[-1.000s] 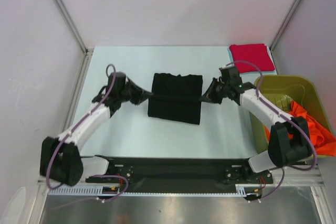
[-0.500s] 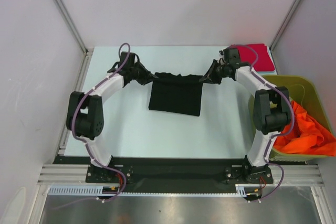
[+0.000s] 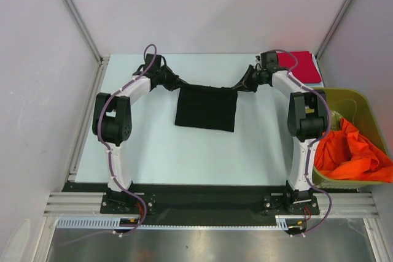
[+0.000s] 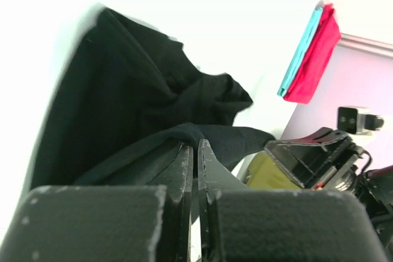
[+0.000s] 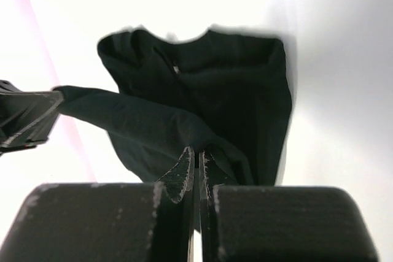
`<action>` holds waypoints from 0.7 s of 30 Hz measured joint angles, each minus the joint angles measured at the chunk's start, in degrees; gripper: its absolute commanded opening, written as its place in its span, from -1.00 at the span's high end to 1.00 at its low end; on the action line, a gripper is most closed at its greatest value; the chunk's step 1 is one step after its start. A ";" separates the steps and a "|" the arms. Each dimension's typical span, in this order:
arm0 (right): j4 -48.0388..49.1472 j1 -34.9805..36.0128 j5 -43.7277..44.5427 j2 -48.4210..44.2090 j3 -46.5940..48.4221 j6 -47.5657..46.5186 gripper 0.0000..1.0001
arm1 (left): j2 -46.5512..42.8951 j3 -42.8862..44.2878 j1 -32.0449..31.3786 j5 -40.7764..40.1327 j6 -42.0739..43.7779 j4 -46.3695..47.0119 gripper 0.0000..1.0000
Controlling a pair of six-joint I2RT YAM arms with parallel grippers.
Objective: Fold and stack the t-shirts
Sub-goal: Fold the tshirt
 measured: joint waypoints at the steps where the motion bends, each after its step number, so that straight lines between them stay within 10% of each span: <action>1: -0.09 -0.11 -0.13 0.85 1.07 -0.02 1.00 | 0.48 0.17 0.22 0.13 -0.04 0.00 0.99; 15: -1.27 -0.31 0.02 7.48 8.11 -0.66 0.78 | 11.08 9.07 1.51 3.45 -0.94 -0.37 0.96; 21: -6.82 -0.72 1.88 13.94 20.31 -1.95 0.40 | 22.08 31.52 1.84 -0.79 8.92 -16.63 0.29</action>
